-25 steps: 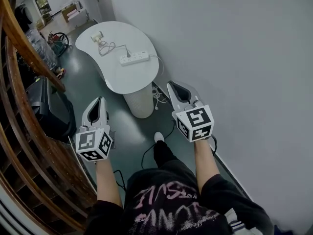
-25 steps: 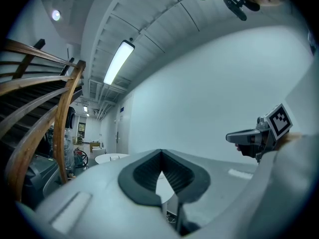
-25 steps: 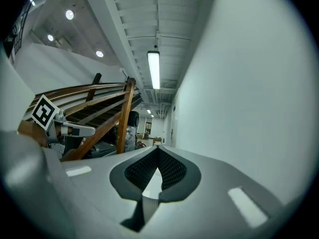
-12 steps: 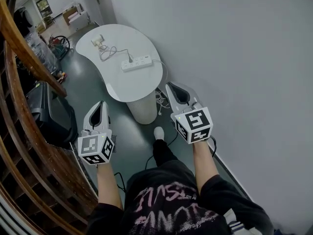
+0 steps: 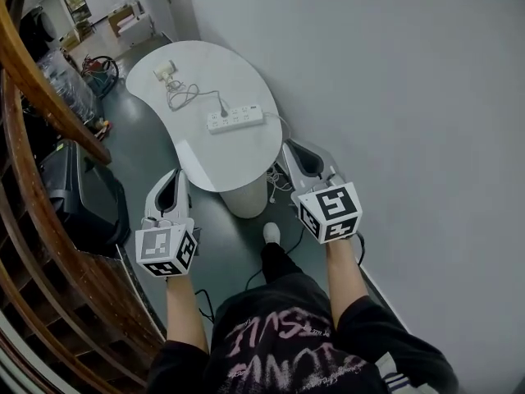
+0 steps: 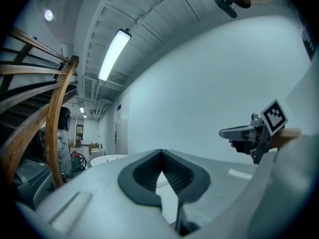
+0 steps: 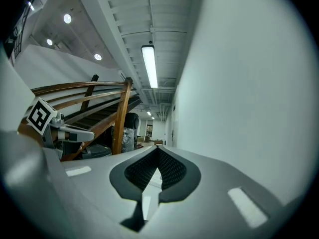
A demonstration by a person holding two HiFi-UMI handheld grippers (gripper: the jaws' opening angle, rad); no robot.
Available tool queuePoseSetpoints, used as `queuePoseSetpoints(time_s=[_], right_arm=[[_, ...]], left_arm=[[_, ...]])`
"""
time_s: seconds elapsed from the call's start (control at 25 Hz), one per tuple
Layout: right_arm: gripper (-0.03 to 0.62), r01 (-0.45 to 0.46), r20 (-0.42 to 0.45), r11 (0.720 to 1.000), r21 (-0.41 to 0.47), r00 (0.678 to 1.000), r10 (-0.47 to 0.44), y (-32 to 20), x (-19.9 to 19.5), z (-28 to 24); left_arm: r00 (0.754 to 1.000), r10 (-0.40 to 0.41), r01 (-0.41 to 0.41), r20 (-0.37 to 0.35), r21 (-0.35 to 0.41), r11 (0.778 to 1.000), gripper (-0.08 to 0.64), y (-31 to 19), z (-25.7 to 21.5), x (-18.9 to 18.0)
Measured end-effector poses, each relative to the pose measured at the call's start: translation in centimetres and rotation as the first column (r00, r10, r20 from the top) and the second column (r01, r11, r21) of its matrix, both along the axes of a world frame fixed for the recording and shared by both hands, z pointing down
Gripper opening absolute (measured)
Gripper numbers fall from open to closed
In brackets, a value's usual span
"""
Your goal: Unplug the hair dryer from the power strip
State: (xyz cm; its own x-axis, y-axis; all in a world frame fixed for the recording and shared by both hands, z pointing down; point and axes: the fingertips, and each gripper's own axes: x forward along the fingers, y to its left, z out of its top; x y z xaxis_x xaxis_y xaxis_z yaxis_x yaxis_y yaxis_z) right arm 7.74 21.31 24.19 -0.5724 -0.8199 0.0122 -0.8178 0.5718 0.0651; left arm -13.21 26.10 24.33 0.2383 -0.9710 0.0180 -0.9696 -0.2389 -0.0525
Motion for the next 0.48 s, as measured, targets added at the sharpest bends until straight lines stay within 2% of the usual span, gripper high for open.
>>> queuePoseSetpoints(time_s=[0.48], right_arm=[[0.013,0.004,-0.014,0.997,-0.078,1.0,-0.005,-5.3,-2.6,3.1]], left_arm=[[0.998,-0.019,0.014,-0.057,-0.086,0.996,0.0,-5.2,3.3,-2.4]])
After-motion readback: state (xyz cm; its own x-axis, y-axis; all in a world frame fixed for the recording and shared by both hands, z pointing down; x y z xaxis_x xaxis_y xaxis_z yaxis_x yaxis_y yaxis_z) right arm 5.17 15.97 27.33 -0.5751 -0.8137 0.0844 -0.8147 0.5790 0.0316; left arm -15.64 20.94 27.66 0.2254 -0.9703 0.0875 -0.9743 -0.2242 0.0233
